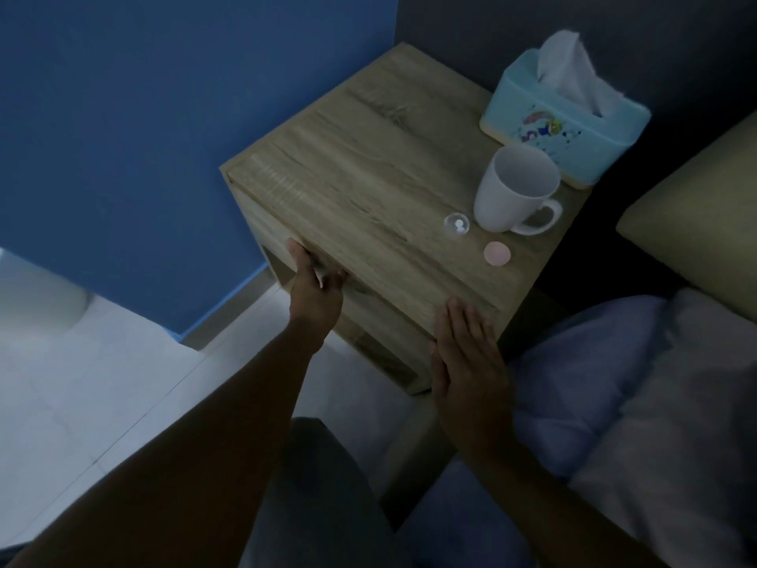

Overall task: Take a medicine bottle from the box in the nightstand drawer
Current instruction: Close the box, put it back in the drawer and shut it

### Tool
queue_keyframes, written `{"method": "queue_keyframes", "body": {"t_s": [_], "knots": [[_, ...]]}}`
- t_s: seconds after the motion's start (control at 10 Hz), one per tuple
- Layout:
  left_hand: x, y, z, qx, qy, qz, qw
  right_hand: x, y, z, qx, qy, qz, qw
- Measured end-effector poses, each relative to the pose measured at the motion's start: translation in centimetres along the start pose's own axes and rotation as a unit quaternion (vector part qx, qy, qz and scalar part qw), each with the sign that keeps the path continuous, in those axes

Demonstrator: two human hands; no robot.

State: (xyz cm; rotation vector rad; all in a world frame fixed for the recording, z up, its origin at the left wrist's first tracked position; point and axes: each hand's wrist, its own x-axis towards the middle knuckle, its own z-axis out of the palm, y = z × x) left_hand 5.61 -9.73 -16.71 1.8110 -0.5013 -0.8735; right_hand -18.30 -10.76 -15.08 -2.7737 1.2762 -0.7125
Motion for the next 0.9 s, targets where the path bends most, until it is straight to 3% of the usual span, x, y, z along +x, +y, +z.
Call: {"method": "queue_keyframes", "body": {"t_s": [0.4, 0.6, 0.8, 0.9], "knots": [[0.1, 1.8, -0.8, 0.074, -0.032, -0.018, 0.997, 0.4, 0.1, -0.6, -0.034, -0.035, -0.016, 0.999], [-2.5, 2.6, -2.1, 0.155, -0.051, 0.010, 0.987, 1.1, -0.7, -1.9, -0.039, -0.062, -0.003, 0.997], [-7.0, 6.4, -3.7, 0.284, -0.107, 0.034, 0.952, 3.6, -1.6, -4.7, -0.017, -0.231, 0.071, 0.970], [-9.9, 8.5, -5.5, 0.335, -0.101, 0.058, 0.935, 4.7, -2.4, -7.1, 0.014, -0.228, 0.061, 0.972]]}}
